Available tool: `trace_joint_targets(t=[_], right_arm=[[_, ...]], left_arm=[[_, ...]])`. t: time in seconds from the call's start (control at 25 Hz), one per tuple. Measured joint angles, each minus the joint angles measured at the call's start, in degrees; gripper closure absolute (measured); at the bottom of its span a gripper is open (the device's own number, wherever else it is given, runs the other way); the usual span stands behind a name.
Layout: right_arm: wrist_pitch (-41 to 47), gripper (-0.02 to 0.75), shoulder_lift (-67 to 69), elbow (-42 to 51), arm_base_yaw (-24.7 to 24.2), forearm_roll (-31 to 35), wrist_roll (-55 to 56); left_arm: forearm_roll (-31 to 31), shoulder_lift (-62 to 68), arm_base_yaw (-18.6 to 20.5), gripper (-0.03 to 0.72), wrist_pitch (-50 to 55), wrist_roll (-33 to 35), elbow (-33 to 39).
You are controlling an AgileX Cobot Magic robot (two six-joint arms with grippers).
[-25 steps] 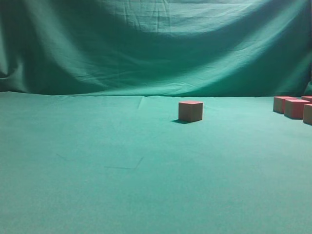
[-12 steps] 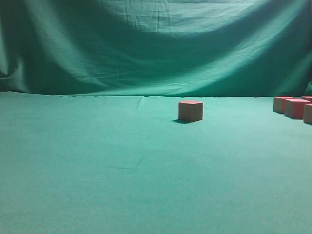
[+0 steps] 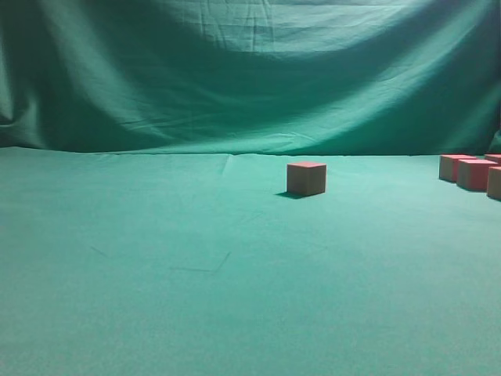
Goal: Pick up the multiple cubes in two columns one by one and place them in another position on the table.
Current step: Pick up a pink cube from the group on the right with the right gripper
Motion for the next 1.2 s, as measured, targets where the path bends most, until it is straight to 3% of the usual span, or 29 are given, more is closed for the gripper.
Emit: trace_joint_targets(t=[0.2, 0.24, 0.28, 0.48, 0.52, 0.8, 0.96, 1.08, 1.2], right_arm=[[-1.20, 0.154, 3.45, 0.00, 0.00, 0.00, 0.00], [-1.25, 0.212, 3.70, 0.00, 0.00, 0.00, 0.00], [-1.25, 0.211, 3.86, -0.11, 0.00, 0.34, 0.00], [-1.39, 0.468, 4.20, -0.22, 0.00, 0.93, 0.00], [-1.27, 0.480, 4.20, -0.22, 0.00, 0.93, 0.00], [7.45, 0.469, 3.74, -3.40, 0.00, 0.96, 0.35], [17.89, 0.469, -0.24, -8.79, 0.00, 6.27, -1.13], [21.48, 0.469, -4.18, -13.38, 2.49, 10.83, -5.07], [22.37, 0.469, -7.55, -17.61, 8.67, 13.24, -6.99]], left_arm=[[0.00, 0.00, 0.00, 0.688, 0.00, 0.00, 0.00], [0.00, 0.00, 0.00, 0.688, 0.00, 0.00, 0.00], [0.00, 0.00, 0.00, 0.688, 0.00, 0.00, 0.00], [0.00, 0.00, 0.00, 0.688, 0.00, 0.00, 0.00], [0.00, 0.00, 0.00, 0.688, 0.00, 0.00, 0.00], [0.00, 0.00, 0.00, 0.688, 0.00, 0.00, 0.00], [0.00, 0.00, 0.00, 0.688, 0.00, 0.00, 0.00], [0.00, 0.00, 0.00, 0.688, 0.00, 0.00, 0.00], [0.00, 0.00, 0.00, 0.688, 0.00, 0.00, 0.00]])
